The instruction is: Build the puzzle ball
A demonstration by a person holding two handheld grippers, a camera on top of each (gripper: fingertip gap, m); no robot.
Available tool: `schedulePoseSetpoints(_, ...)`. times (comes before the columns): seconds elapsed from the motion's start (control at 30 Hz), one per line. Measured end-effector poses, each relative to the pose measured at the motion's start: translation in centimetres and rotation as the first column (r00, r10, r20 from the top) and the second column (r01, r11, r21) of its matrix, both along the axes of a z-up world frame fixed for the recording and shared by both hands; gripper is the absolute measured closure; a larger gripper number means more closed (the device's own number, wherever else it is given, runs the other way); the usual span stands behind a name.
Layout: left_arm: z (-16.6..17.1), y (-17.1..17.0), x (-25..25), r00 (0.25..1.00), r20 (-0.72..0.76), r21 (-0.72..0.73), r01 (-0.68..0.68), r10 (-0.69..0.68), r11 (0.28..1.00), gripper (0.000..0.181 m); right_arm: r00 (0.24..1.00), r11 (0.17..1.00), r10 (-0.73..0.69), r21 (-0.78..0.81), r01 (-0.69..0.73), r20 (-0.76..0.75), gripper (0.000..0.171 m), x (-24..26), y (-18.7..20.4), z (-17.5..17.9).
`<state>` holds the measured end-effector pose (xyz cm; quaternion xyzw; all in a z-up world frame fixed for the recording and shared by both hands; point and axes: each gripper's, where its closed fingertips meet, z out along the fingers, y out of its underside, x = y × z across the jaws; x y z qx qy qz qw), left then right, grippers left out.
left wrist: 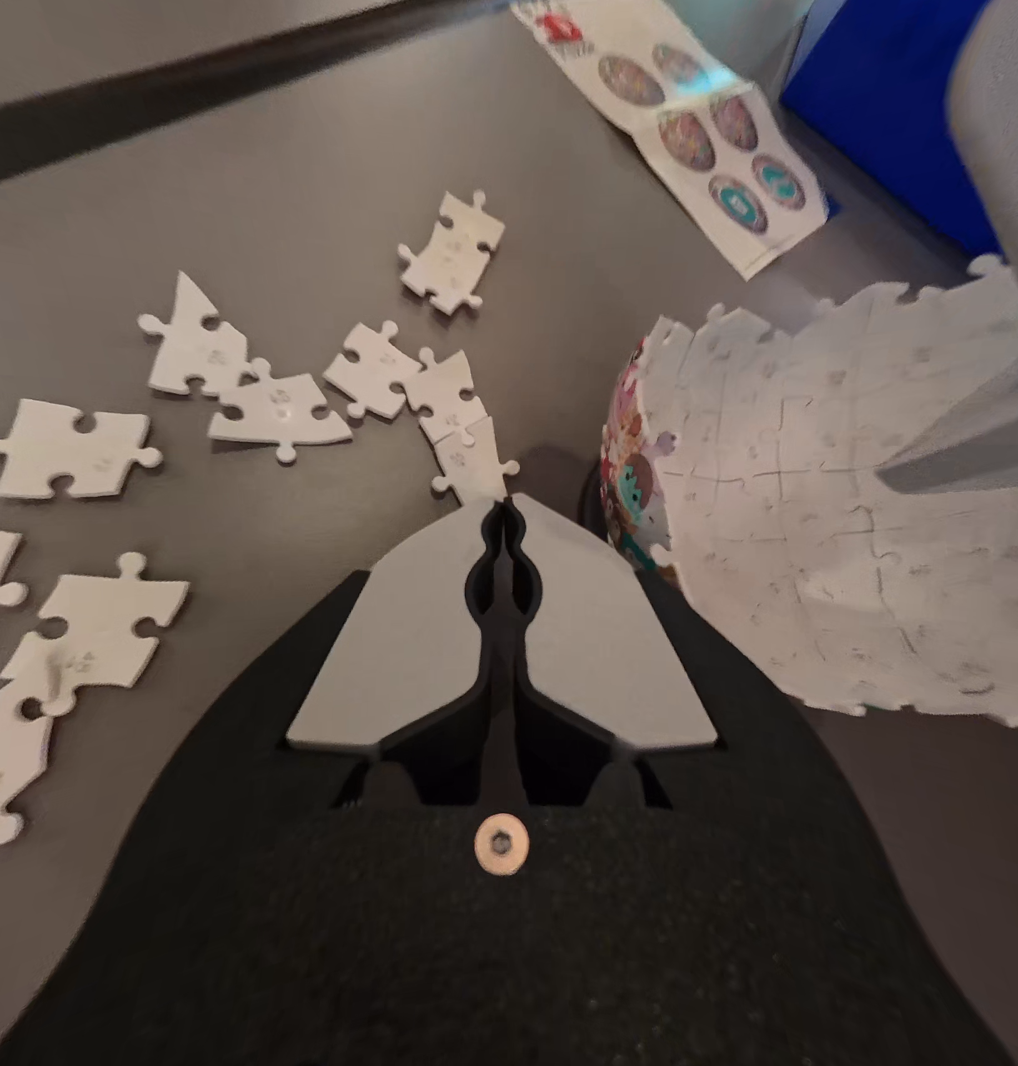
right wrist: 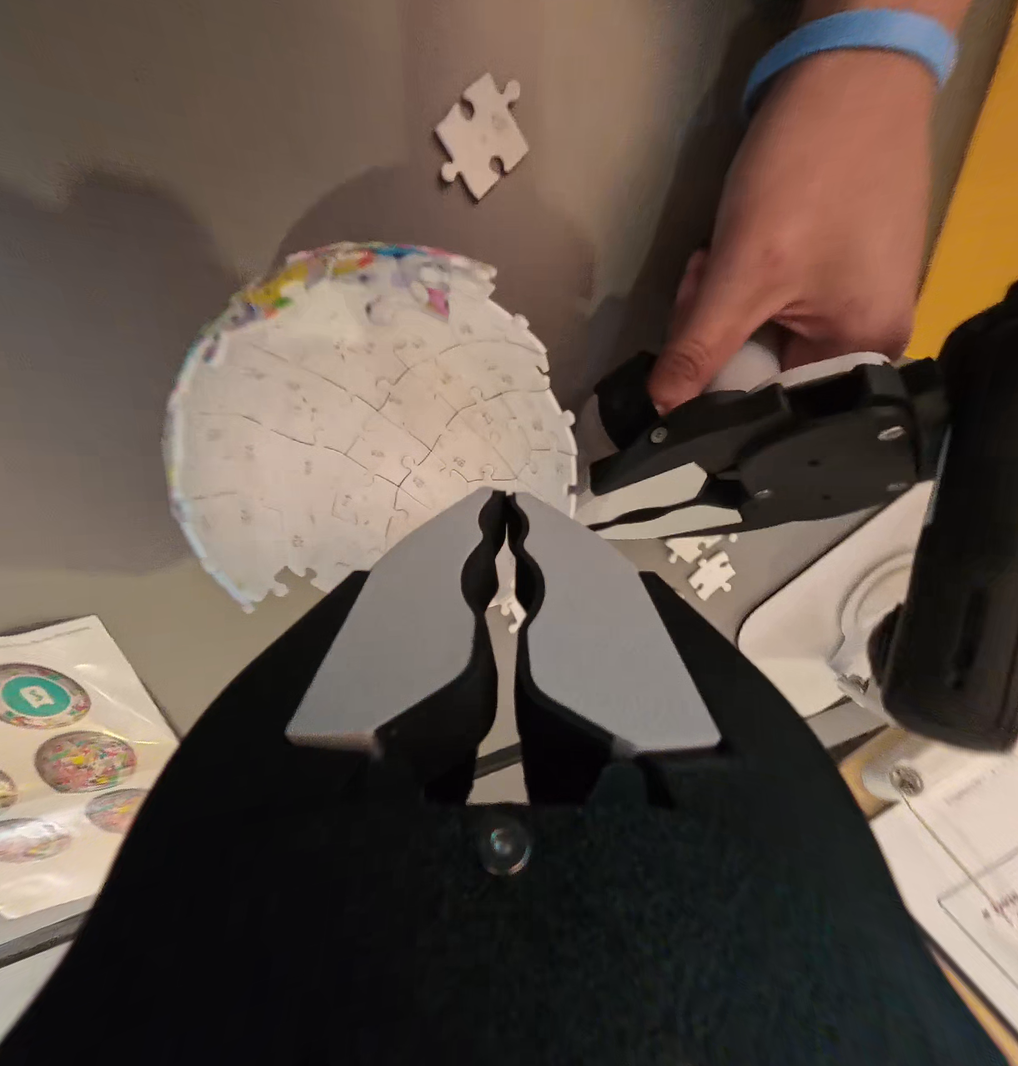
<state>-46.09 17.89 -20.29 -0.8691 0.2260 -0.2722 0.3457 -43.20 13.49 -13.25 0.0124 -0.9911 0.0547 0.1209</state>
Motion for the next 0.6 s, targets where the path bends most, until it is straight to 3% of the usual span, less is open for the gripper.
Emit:
schedulePoseSetpoints(0.13,-0.5,-0.1,0.2,0.999,-0.034,-0.018,0.015,-0.016,1.0,0.181,0.999,0.998,0.017,-0.064,-0.014,0.052,0.171,0.4,-0.2,-2.4)
schedulePoseSetpoints(0.23,-0.4,-0.1,0.2,1.0,0.009,-0.045,0.017,-0.016,0.999,0.181,0.999,0.999,0.037,-0.01,-0.037,-0.028,0.171,-0.1,0.3,-3.5)
schedulePoseSetpoints(0.6,-0.3,-0.4,0.6,0.997,0.065,-0.078,0.052,-0.048,0.996,0.181,0.997,0.997,-0.065,-0.049,0.063,-0.04,0.171,-0.1,0.7,-5.7)
